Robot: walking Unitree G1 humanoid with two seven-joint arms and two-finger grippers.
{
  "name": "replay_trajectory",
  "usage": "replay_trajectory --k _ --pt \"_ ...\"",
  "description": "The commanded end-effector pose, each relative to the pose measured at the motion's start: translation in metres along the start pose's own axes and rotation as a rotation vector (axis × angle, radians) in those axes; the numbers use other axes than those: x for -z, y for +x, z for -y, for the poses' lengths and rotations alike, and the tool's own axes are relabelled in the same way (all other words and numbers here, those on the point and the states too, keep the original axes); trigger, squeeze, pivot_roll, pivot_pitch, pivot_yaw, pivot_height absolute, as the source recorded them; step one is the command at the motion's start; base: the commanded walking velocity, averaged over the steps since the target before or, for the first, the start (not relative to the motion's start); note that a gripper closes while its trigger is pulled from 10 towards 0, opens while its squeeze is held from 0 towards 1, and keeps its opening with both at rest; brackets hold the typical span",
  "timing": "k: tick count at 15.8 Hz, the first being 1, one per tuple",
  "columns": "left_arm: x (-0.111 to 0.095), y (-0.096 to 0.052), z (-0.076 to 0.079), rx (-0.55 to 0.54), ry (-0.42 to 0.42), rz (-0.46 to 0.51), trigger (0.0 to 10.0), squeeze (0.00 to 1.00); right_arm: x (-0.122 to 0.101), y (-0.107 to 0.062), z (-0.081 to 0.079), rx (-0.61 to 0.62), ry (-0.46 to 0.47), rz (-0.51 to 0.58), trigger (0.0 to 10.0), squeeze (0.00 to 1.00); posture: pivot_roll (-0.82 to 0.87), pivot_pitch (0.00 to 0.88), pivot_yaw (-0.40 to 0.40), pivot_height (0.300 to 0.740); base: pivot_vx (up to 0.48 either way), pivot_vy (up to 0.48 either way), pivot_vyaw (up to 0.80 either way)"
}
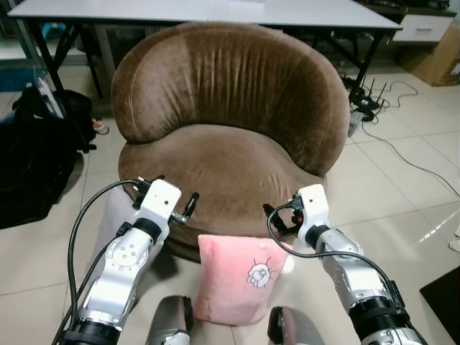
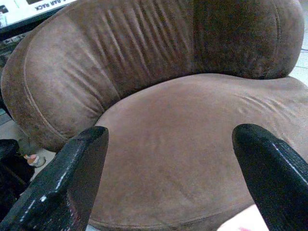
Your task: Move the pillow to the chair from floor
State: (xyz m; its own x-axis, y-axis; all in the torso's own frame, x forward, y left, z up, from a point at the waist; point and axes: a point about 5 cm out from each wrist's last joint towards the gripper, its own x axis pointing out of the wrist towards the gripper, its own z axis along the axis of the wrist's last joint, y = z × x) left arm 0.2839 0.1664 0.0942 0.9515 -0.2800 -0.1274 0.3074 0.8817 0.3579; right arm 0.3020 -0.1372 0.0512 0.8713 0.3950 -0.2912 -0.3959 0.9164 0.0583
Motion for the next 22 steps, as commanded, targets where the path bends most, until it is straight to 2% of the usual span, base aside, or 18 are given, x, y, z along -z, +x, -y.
replay_trajectory --k 1,7,13,14,15,16,18,22 --pt "0.001 0.001 0.001 0.001 0.009 -0.006 10.0 0.0 -0.005 0.0 0.004 0.009 -0.017 0.012 10.0 0.0 0.09 0.0 -0.061 0.6 0.0 0.0 0.0" --pt "0.002 0.002 0.001 0.007 0.017 -0.012 10.0 0.0 -0.005 0.0 0.004 0.015 -0.012 0.014 10.0 0.0 0.09 0.0 -0.061 0.6 0.0 0.0 0.0" --pt "0.012 0.002 0.004 0.02 0.052 -0.045 10.0 0.0 -0.005 0.001 0.003 0.007 -0.017 0.011 10.0 0.0 0.09 0.0 -0.067 0.6 0.0 0.0 0.0" --pt "0.015 0.002 0.005 0.054 0.038 -0.058 10.0 0.07 -0.006 0.001 0.003 0.005 -0.017 0.011 10.0 0.0 0.09 0.0 -0.068 0.6 0.0 0.0 0.0" --pt "0.018 0.005 0.005 0.11 -0.001 -0.07 10.0 1.0 -0.006 0.001 0.002 0.003 -0.019 0.011 10.0 0.0 0.09 0.0 -0.069 0.6 0.0 0.0 0.0" --pt "0.019 0.006 0.004 0.129 -0.005 -0.071 10.0 1.0 -0.006 0.001 0.002 0.002 -0.019 0.01 10.0 0.0 0.09 0.0 -0.069 0.6 0.0 0.0 0.0" --pt "0.026 0.013 -0.004 0.202 0.04 -0.107 10.0 1.0 -0.006 0.001 0.001 -0.004 -0.024 0.01 10.0 0.0 0.09 0.0 -0.064 0.6 0.0 0.0 0.0" --pt "0.037 0.021 -0.007 0.303 0.058 -0.176 10.0 1.0 -0.006 0.0 -0.002 -0.022 -0.048 0.002 10.0 0.0 0.07 0.0 -0.058 0.6 0.0 0.0 0.0"
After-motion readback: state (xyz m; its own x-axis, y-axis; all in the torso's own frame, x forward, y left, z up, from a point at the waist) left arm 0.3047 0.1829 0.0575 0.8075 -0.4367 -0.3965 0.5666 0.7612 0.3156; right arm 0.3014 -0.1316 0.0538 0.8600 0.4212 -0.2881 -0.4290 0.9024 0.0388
